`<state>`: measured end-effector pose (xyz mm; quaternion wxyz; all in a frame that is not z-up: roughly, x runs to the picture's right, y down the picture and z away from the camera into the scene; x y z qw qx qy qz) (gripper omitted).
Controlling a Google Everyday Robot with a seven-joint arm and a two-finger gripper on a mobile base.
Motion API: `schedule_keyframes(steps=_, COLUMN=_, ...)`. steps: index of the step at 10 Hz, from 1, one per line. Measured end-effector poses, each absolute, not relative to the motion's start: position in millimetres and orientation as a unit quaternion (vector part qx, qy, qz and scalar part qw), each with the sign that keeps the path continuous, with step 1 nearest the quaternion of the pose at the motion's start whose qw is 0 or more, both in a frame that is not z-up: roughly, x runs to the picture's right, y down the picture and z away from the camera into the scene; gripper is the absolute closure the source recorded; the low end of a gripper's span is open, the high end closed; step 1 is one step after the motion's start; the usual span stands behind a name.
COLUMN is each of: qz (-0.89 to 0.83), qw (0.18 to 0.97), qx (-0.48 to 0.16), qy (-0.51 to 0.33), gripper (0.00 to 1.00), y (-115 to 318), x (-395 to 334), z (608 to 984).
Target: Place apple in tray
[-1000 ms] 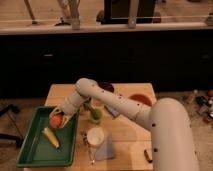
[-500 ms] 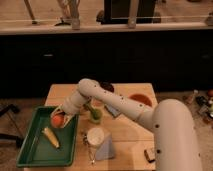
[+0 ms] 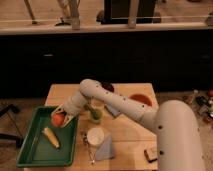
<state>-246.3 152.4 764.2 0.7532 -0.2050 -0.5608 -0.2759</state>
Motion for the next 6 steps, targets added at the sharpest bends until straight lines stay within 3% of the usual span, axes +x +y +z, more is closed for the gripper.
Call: schedule_keyframes(steps=6, qz=-0.283, qw=0.763, qx=-0.195, qy=-0.548, gripper=0.20, y=151.3, x=-239.4, z=763.8)
